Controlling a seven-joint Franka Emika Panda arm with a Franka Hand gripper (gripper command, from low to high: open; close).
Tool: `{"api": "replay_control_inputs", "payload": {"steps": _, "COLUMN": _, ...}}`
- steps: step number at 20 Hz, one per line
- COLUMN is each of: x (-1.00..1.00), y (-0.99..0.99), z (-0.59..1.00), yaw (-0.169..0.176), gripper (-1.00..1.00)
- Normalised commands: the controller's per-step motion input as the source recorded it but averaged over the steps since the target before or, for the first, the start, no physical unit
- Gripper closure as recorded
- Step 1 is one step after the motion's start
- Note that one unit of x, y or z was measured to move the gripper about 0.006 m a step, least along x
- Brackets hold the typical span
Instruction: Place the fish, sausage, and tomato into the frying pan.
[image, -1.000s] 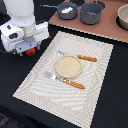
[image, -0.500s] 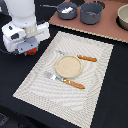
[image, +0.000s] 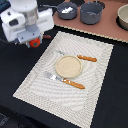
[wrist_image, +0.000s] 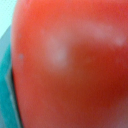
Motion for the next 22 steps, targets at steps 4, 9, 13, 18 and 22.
{"api": "replay_control_inputs", "payload": {"steps": 4, "x": 0.59, "y": 0.89, "z": 1.0, "yaw": 0.023, "gripper": 1.0}}
{"api": "replay_control_inputs", "payload": {"steps": 9, "x": 0.52, "y": 0.96, "z": 0.93, "yaw": 0.022, "gripper": 1.0}}
{"api": "replay_control_inputs", "payload": {"steps": 13, "x": 0.42, "y": 0.98, "z": 0.37, "yaw": 0.011, "gripper": 1.0}}
{"api": "replay_control_inputs", "payload": {"steps": 18, "x": 0.36, "y": 0.98, "z": 0.0, "yaw": 0.0, "gripper": 1.0}}
{"api": "replay_control_inputs", "payload": {"steps": 22, "x": 0.34, "y": 0.98, "z": -0.02, "yaw": 0.0, "gripper": 1.0}}
